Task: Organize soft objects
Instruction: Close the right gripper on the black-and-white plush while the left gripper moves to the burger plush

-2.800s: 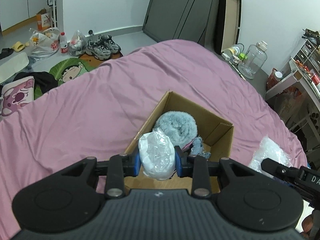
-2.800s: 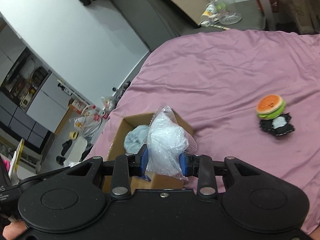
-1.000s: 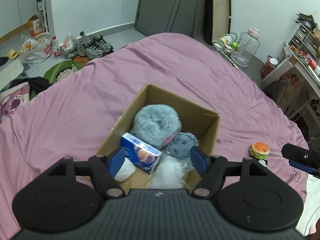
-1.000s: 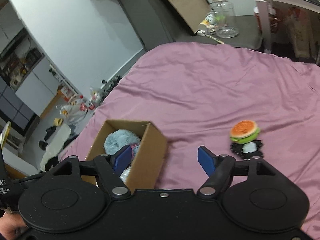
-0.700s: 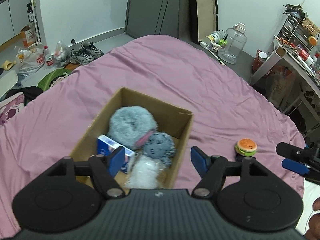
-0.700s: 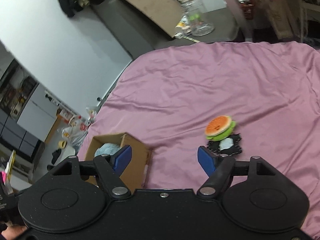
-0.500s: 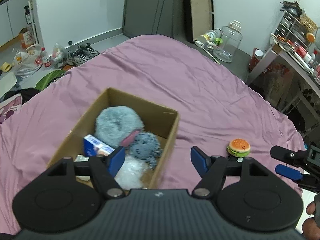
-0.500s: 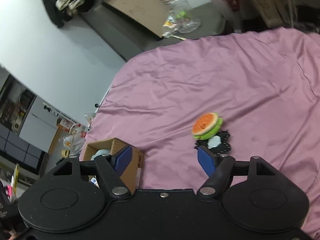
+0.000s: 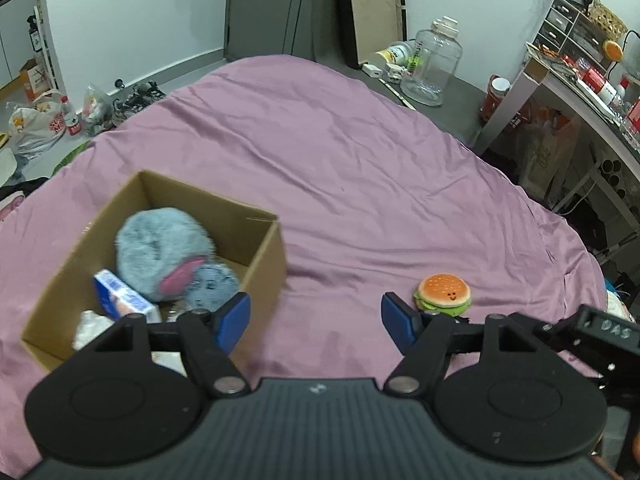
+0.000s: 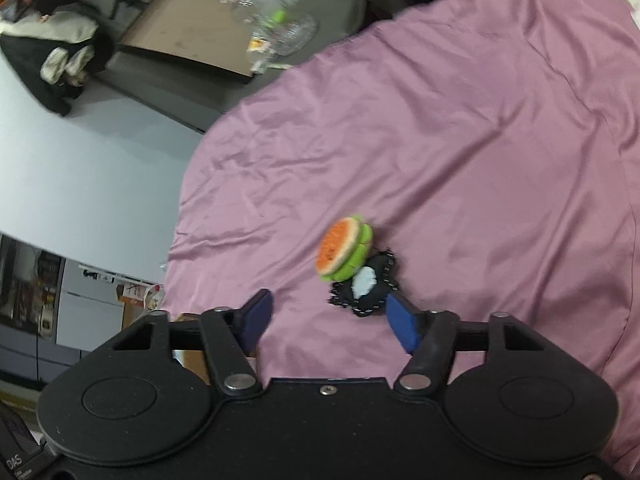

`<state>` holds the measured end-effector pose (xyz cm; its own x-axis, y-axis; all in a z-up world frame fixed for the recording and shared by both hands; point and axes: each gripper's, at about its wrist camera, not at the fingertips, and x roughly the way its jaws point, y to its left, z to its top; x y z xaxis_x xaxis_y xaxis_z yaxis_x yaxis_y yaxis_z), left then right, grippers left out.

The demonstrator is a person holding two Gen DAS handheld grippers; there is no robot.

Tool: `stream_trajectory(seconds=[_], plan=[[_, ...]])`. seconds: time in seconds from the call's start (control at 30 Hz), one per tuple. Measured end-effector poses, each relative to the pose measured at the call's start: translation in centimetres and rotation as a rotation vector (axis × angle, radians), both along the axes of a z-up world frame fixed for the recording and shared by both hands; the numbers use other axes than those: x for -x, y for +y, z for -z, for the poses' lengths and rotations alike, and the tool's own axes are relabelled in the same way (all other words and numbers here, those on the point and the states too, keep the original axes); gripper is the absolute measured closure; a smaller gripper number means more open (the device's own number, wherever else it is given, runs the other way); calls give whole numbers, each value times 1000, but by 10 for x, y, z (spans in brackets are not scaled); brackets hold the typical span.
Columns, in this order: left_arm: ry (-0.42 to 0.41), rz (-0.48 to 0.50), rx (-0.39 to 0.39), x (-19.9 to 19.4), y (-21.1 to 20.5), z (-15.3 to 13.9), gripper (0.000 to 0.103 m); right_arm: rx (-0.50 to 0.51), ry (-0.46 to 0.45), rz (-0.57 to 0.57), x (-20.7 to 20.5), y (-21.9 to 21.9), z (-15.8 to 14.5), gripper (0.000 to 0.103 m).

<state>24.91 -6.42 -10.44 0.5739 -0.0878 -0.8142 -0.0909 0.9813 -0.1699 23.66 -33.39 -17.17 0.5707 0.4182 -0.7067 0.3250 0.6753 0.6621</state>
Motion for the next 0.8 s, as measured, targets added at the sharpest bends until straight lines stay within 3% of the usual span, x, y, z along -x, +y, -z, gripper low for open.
stream_trajectory(seconds=[0.6, 0.7, 0.8], plan=[[65, -5, 14, -43, -46, 42, 32, -36, 142, 18, -35, 0, 56, 52], [69, 0, 17, -51, -54, 49, 32, -41, 147, 9, -39, 3, 62, 57], [79, 5, 21, -60, -61, 56, 32, -55, 163, 2, -42, 5, 68, 73]])
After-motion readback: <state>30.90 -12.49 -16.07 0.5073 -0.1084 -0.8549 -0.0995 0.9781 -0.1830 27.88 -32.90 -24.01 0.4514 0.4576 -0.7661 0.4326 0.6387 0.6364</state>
